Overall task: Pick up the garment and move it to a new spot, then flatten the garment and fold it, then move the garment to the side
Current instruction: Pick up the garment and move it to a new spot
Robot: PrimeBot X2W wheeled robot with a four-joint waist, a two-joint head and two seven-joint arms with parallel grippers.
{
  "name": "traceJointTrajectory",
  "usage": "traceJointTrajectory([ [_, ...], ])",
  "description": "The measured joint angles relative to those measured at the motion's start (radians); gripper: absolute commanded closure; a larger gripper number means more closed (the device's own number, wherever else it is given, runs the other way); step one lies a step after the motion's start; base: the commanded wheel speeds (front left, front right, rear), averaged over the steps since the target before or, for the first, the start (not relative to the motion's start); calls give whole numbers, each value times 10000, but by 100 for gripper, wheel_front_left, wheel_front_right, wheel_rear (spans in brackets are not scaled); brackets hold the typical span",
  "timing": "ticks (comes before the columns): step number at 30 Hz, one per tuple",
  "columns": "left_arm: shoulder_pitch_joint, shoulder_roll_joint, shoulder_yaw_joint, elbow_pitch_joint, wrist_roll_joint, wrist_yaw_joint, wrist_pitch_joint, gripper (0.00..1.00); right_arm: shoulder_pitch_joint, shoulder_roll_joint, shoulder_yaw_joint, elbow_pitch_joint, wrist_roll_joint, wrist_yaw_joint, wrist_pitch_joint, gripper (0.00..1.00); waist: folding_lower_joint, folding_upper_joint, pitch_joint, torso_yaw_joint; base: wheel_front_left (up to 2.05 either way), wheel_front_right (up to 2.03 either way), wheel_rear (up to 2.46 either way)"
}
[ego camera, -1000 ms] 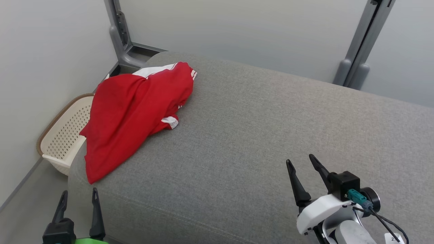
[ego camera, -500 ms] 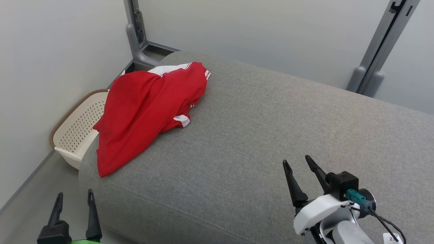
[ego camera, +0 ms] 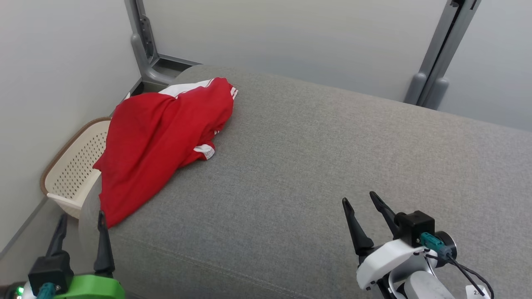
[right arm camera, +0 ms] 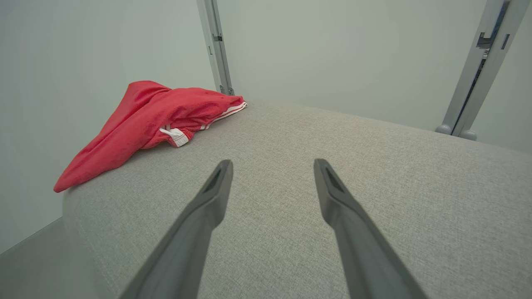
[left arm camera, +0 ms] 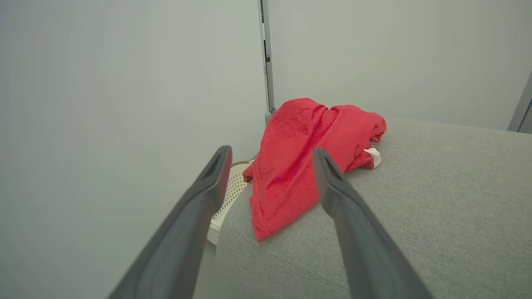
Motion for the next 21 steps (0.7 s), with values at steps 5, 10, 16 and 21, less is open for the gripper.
traceJointTrajectory([
  [5, -710, 420, 46, -144, -67, -211, 217, 0, -180, 0, 52, 17, -123, 0, 0, 0, 0, 0, 159, -284, 0, 0, 0],
  [10, -1558, 909, 199, -46, -257, -451, 353, 0, -389, -2, 132, 58, -255, 0, 0, 0, 0, 0, 400, -590, 0, 0, 0],
  [16, -2426, 1383, 341, 420, -535, -719, 454, 0, -689, -81, 188, 61, -378, 0, 0, 0, 0, 0, 764, -1073, 0, 0, 0],
  [21, -3269, 1710, 309, 1051, -817, -1012, 585, 0, -920, -222, 190, 29, -426, 0, 0, 0, 0, 0, 1113, -1553, 0, 0, 0],
])
